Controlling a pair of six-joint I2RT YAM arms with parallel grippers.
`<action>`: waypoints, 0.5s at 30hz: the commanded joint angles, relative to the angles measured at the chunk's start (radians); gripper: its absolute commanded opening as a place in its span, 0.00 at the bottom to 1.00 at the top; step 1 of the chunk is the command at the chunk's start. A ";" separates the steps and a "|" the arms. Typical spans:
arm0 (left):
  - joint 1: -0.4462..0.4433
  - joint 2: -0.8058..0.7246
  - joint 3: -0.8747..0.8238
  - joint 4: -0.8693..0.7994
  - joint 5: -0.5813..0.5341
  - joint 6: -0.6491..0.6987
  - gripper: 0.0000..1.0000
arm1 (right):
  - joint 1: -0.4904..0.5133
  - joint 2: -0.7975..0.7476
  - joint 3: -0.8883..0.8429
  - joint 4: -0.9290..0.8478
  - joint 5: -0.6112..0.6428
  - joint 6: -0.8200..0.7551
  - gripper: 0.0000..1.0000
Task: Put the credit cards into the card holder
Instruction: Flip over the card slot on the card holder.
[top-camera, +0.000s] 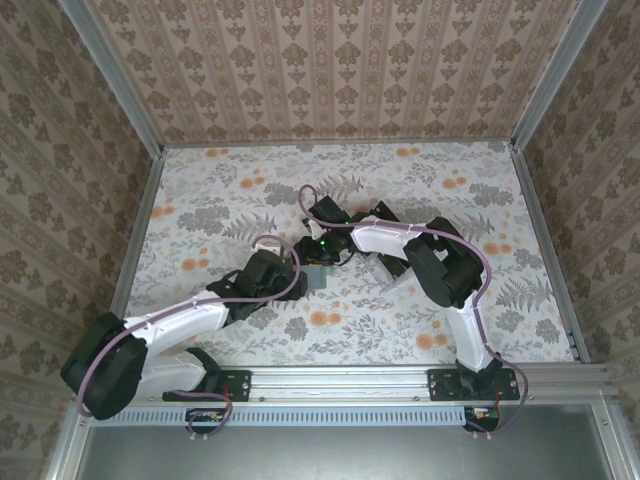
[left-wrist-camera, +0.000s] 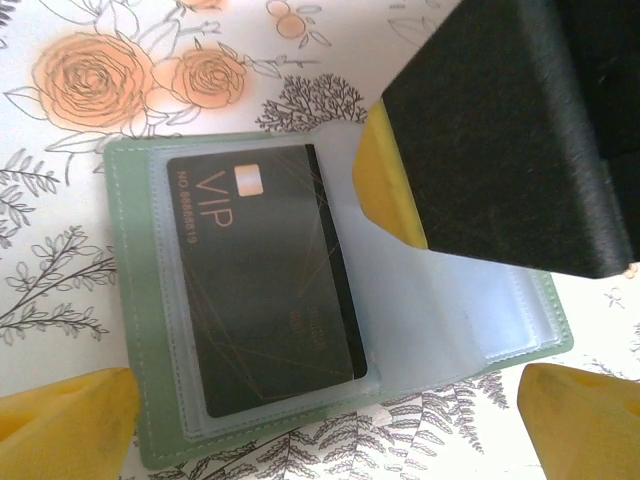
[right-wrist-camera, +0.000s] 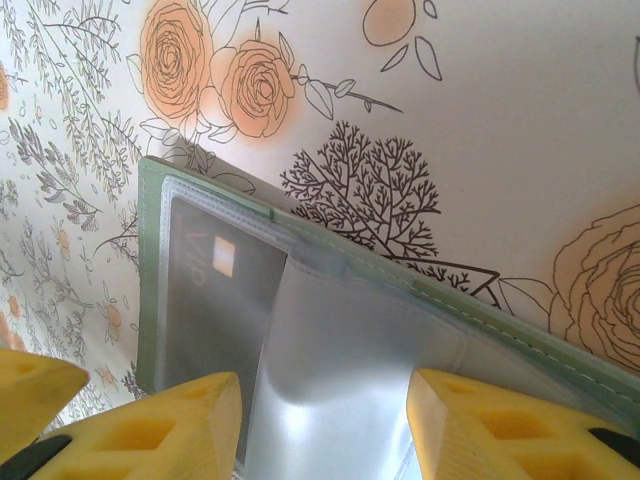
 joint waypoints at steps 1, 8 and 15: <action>-0.003 0.032 0.038 0.038 0.024 0.034 1.00 | 0.015 0.023 -0.029 -0.041 -0.001 0.021 0.51; -0.003 0.103 0.072 0.045 -0.015 0.042 1.00 | 0.015 0.024 -0.025 -0.040 -0.006 0.022 0.51; -0.003 0.162 0.064 0.029 -0.059 0.025 1.00 | 0.015 0.014 -0.023 -0.043 -0.012 0.021 0.51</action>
